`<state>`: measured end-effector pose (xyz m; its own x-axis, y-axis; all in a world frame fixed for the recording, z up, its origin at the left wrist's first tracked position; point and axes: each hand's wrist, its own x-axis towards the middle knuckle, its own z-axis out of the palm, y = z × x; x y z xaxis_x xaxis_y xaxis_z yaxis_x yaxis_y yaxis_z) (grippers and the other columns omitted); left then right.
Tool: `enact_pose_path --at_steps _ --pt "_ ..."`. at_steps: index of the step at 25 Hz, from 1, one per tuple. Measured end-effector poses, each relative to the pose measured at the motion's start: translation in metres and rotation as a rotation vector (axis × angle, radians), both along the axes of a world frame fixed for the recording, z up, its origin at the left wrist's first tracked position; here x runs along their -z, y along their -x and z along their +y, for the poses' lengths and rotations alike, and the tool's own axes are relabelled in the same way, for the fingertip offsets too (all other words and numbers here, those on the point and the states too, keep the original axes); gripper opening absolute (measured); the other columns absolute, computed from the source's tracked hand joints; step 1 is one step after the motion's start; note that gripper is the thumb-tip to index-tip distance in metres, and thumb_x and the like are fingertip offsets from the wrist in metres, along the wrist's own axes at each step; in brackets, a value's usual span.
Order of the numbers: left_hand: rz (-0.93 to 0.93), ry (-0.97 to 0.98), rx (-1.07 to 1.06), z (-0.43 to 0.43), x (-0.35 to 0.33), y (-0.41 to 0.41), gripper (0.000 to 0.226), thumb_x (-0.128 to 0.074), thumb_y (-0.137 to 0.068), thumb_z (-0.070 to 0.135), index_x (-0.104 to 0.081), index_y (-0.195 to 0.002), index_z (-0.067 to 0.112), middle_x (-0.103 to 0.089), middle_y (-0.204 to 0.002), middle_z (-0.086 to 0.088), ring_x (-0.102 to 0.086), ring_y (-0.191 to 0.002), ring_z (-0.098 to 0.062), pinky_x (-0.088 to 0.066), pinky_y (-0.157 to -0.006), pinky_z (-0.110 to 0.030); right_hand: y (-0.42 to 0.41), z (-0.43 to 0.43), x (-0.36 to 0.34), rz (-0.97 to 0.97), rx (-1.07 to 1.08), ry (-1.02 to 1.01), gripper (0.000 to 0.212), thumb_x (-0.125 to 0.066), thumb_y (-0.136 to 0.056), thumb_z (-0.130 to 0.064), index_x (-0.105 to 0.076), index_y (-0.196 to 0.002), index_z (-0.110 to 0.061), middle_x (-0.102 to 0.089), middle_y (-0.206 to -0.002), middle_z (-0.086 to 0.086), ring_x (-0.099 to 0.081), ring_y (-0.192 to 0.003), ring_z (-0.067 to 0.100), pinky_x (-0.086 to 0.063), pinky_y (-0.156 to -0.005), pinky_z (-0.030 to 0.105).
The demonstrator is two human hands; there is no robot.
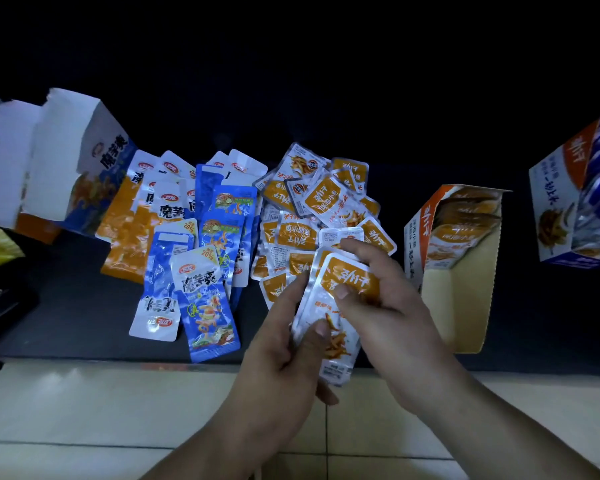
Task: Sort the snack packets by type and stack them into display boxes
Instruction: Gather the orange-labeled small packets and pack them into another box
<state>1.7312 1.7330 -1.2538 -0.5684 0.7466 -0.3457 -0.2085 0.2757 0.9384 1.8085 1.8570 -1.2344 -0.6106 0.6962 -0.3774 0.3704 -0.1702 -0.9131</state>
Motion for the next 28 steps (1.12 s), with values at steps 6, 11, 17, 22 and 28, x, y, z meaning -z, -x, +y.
enact_pose_path --at_steps 6,11,17,22,28 --pt "-0.067 -0.089 -0.042 0.009 -0.007 -0.002 0.049 -0.06 -0.101 0.02 -0.051 -0.146 0.035 -0.075 -0.113 0.001 -0.073 -0.08 -0.027 -0.063 -0.061 -0.048 -0.007 0.013 -0.019 -0.009 -0.097 -0.068 0.029 -0.068 -0.097 -0.026 -0.058 -0.109 -0.051 -0.074 -0.093 -0.012 -0.071 -0.081 0.007 -0.06 -0.07 0.032" --pt "0.21 -0.062 0.108 0.038 -0.015 -0.014 0.055 -0.051 -0.096 0.039 -0.04 -0.147 0.054 -0.072 -0.102 0.017 -0.061 -0.066 0.006 -0.05 -0.063 -0.012 -0.038 0.059 -0.048 -0.051 -0.254 -0.141 0.045 -0.068 -0.097 -0.026 -0.055 -0.122 -0.06 -0.075 -0.103 -0.015 -0.073 -0.088 0.011 -0.063 -0.08 0.044" --pt "0.595 -0.091 0.316 0.102 -0.031 -0.036 0.053 -0.039 -0.108 0.043 -0.021 -0.157 0.053 -0.053 -0.123 0.028 -0.058 -0.111 -0.002 -0.053 -0.087 -0.027 -0.098 0.112 -0.059 0.068 -0.138 -0.22 0.054 -0.068 -0.096 -0.007 -0.058 -0.133 -0.045 -0.074 -0.113 -0.011 -0.071 -0.104 0.006 -0.062 -0.087 0.032" --pt "0.63 0.08 0.255 0.12 0.015 -0.051 0.071 -0.056 -0.103 0.032 -0.017 -0.163 0.037 -0.04 -0.144 0.023 -0.048 -0.128 0.003 -0.045 -0.09 -0.01 -0.113 0.127 -0.037 0.051 -0.066 -0.426 0.061 -0.068 -0.097 -0.015 -0.048 -0.141 -0.051 -0.062 -0.128 -0.008 -0.066 -0.113 0.009 -0.061 -0.089 0.034" --pt "0.49 0.052 0.304 0.11 0.037 -0.045 0.079 -0.048 -0.098 0.0 -0.027 -0.157 0.049 -0.058 -0.141 0.015 -0.061 -0.122 -0.014 -0.056 -0.096 -0.033 -0.096 0.119 0.001 -0.031 -0.109 -0.71 0.062 -0.066 -0.097 -0.018 -0.042 -0.147 -0.046 -0.052 -0.127 -0.013 -0.059 -0.115 0.009 -0.057 -0.09 0.039"
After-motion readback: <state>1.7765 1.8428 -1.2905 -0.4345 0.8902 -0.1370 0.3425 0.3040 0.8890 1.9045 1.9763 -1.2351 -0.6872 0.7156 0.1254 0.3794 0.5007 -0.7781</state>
